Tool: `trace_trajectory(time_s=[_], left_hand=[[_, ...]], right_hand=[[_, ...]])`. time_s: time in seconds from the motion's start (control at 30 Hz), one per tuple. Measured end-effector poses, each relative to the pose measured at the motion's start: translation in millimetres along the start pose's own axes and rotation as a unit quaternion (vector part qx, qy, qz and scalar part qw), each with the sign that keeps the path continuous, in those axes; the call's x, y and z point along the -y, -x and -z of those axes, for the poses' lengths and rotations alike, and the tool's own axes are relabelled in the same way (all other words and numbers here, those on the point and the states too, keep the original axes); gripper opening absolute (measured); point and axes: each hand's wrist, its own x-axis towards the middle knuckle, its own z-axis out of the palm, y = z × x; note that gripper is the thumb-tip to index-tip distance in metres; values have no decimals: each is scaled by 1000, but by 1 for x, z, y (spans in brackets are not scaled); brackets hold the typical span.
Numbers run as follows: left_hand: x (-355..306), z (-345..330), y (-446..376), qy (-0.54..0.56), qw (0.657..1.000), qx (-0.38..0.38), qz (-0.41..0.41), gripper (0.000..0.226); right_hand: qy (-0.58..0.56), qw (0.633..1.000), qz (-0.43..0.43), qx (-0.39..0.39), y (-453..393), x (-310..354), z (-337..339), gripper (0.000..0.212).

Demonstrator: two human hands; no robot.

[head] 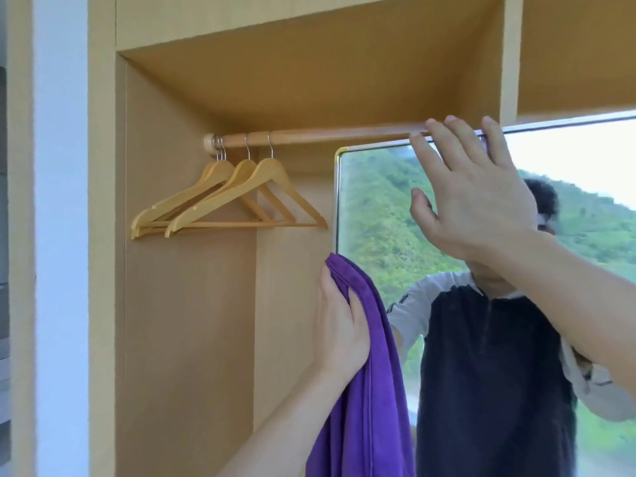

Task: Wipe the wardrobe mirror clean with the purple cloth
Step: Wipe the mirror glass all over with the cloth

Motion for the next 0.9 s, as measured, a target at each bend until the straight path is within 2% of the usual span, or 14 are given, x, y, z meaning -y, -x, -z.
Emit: trace_trajectory(time_s=[0.17,0.3,0.6,0.9], left_hand=[[41,1,57,6,998,34,61,44],[64,5,101,24,990,76,117,22],[85,14,130,77,974,127,172,18],[115,17,197,68,961,132,233,26]], right_hand=[[-3,1000,-5,-2,-1,2,-1,66],[0,1000,-16,20,12,13,1,67],[-2,988,92,123,167,93,-37,71],[-42,989,53,134,208,114,-35,69]])
